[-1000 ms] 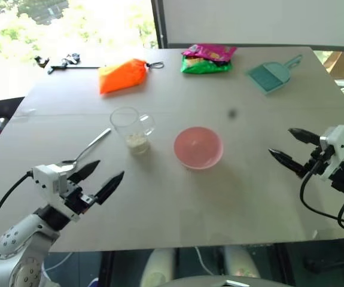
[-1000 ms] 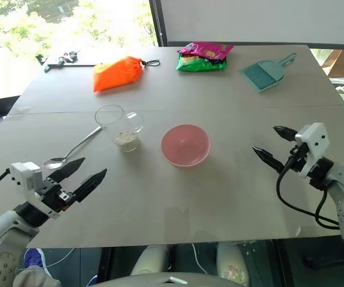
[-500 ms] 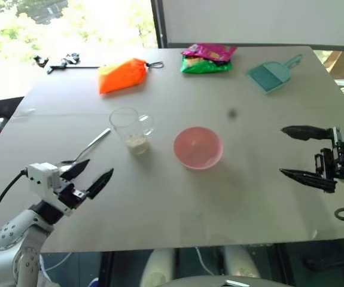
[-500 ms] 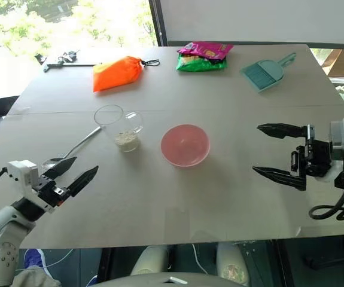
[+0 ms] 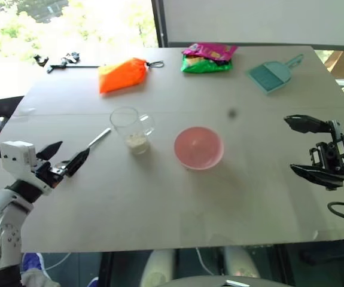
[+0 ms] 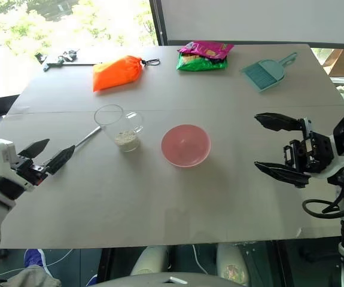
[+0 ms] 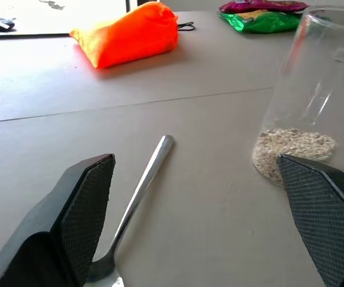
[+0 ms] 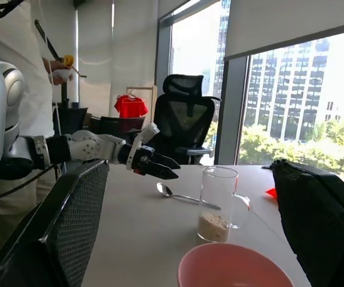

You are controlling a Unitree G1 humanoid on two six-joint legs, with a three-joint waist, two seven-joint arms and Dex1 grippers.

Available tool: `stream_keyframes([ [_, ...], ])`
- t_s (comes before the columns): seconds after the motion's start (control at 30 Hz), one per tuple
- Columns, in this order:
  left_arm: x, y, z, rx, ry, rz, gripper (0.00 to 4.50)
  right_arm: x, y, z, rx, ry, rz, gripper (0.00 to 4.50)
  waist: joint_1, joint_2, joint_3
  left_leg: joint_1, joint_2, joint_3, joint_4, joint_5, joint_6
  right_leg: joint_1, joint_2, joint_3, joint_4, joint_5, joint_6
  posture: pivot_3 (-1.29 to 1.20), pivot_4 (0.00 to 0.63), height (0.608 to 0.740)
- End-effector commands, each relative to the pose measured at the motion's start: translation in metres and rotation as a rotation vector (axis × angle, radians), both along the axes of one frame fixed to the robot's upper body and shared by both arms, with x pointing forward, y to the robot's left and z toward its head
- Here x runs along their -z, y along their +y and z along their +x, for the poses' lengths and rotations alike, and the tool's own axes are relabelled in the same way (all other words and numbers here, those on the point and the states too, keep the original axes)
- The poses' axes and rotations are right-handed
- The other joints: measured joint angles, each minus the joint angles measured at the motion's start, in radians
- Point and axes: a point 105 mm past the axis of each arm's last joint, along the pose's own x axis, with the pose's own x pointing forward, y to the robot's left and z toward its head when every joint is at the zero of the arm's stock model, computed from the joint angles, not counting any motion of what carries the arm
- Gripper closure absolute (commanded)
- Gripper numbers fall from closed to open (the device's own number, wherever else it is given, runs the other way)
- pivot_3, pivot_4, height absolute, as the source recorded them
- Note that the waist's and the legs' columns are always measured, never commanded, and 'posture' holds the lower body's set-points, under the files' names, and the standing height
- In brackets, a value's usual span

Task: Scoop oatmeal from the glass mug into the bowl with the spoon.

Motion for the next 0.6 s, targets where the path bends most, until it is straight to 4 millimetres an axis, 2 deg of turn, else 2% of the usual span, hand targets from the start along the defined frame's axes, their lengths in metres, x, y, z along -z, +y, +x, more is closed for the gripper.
stream_keyframes([
  [0.03,-0.013,0.005,0.009,-0.005,0.07,0.043,0.02,-0.006,0.001,-0.005,-0.018,-0.042,-0.006,0.0,0.0,0.0,0.0,0.0,0.0,0.0,0.0,0.0,0.0,0.0,0.0,0.0,0.0,0.0,0.0,0.0,0.15,0.74],
  [0.13,-0.017,0.002,0.02,0.032,0.161,0.039,0.02,-0.001,0.001,-0.003,-0.01,-0.039,-0.019,0.0,0.001,0.001,0.0,0.0,0.0,0.0,-0.001,0.0,0.0,0.0,0.0,0.0,0.0,0.0,0.0,0.0,0.15,0.74],
  [0.27,-0.008,0.006,0.035,0.053,0.367,0.052,0.02,0.0,0.001,0.001,-0.002,-0.039,-0.022,0.0,-0.002,0.001,0.001,0.001,-0.001,0.0,-0.001,0.0,0.0,-0.001,0.0,0.0,0.001,0.0,0.0,0.0,0.15,0.74],
  [0.4,-0.003,0.013,0.047,0.097,0.481,0.123,0.02,0.0,0.002,0.003,0.001,-0.039,-0.021,0.0,-0.009,0.001,0.002,0.001,-0.001,0.001,-0.001,0.0,0.0,-0.003,0.001,0.001,0.003,0.0,0.0,0.0,0.15,0.74],
  [0.53,0.014,0.023,0.054,0.147,0.584,0.199,0.02,-0.001,0.004,0.002,0.012,-0.039,-0.016,0.0,-0.01,0.001,0.003,0.0,-0.001,0.002,-0.002,0.002,-0.003,-0.005,0.001,0.002,0.003,0.0,0.0,0.0,0.15,0.74],
  [0.6,0.028,0.026,0.057,0.161,0.645,0.224,0.54,0.0,0.004,0.0,0.025,-0.036,-0.018,0.0,-0.009,0.001,0.003,-0.001,-0.001,0.002,-0.002,0.003,-0.004,-0.005,0.001,0.001,0.003,0.0,0.0,0.0,0.15,0.74],
])
